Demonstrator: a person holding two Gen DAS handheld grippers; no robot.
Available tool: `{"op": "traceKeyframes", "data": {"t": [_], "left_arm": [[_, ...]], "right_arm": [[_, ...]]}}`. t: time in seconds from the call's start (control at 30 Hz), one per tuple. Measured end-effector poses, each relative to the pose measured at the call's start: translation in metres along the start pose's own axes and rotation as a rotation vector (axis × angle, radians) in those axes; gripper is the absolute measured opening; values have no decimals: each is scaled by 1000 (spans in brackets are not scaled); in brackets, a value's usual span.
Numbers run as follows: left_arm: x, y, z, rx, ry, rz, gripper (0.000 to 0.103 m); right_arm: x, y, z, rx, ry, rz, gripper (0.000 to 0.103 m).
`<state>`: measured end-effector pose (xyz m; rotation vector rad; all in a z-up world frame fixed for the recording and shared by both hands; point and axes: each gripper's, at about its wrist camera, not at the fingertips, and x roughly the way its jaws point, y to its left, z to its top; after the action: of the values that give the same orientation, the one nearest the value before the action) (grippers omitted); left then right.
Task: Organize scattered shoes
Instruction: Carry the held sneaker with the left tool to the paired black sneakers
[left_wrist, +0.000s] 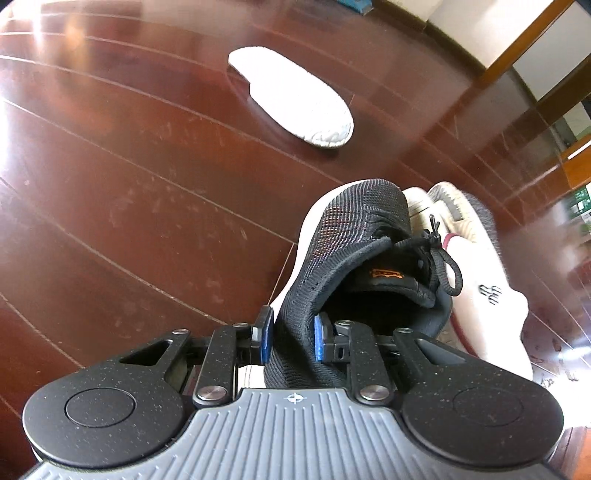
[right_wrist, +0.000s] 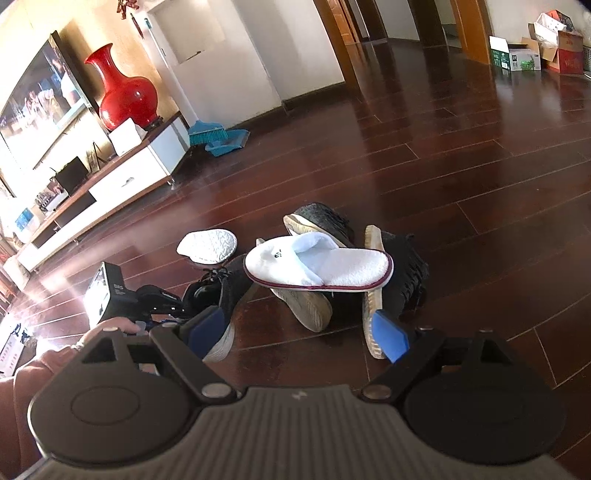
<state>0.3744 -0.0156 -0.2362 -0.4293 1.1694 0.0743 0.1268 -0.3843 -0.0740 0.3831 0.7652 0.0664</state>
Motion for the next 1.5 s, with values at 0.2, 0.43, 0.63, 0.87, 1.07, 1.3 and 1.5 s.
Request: {"op": "traceKeyframes", "data": {"t": [0.2, 0.43, 0.63, 0.87, 1.07, 1.3, 1.5], "left_arm": [[-45, -6, -6, 46, -18, 6, 27], [-122, -34, -55, 124, -6, -99, 27], [-166, -59, -107, 188, 30, -178, 28], [-206, -85, -171, 244, 70, -259, 28], [-229, -103, -221, 322, 80, -291, 29], [-199, -122, -275, 447, 125, -283, 29], [-141, -138, -324, 511, 223, -286, 30]], "right_arm": [[-25, 6, 3, 0, -44, 23, 89], [-104, 30, 20, 76, -244, 98, 89], [-174, 52, -1, 147, -362, 137, 89], [-252, 57, -36, 109, -399, 5, 89], [-296, 51, -49, 115, -470, -35, 90], [-269, 26, -69, 106, -502, -50, 91], [-232, -26, -91, 121, -424, -146, 91]]}}
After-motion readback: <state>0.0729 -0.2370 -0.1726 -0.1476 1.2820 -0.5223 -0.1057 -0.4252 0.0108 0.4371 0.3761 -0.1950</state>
